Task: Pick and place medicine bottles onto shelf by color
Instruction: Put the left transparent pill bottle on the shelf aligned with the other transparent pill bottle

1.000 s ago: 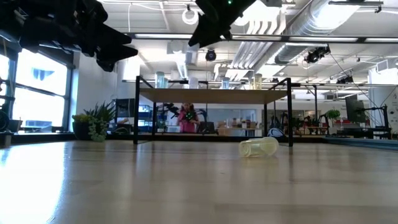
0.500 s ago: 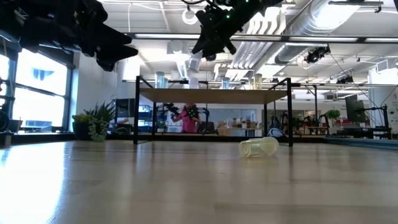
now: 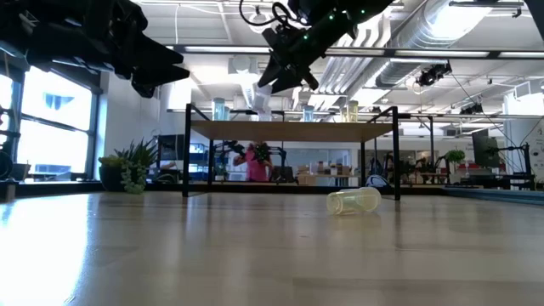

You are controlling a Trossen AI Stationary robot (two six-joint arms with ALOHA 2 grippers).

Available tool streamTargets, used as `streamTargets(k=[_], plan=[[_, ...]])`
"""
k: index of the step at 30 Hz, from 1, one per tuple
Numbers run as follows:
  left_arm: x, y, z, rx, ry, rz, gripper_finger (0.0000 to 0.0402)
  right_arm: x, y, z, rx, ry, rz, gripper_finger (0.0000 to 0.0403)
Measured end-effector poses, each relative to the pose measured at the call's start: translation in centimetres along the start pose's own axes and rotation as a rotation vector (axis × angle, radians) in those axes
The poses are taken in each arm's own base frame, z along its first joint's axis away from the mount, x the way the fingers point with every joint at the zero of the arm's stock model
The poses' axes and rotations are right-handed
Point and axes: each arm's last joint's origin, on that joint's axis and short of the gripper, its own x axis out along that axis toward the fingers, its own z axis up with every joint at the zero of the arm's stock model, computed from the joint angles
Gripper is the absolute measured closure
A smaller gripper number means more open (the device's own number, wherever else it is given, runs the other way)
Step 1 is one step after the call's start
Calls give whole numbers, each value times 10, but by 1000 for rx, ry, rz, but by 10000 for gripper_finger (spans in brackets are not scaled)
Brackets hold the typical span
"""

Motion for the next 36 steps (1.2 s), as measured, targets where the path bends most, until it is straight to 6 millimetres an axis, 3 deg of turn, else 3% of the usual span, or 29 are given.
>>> streamTargets(k=[25, 36], plan=[[0, 0, 0, 0, 2, 0, 202, 19, 3, -16, -96, 78, -36, 272], [0, 0, 0, 0, 2, 0, 202, 19, 2, -16, -112, 79, -61, 239]])
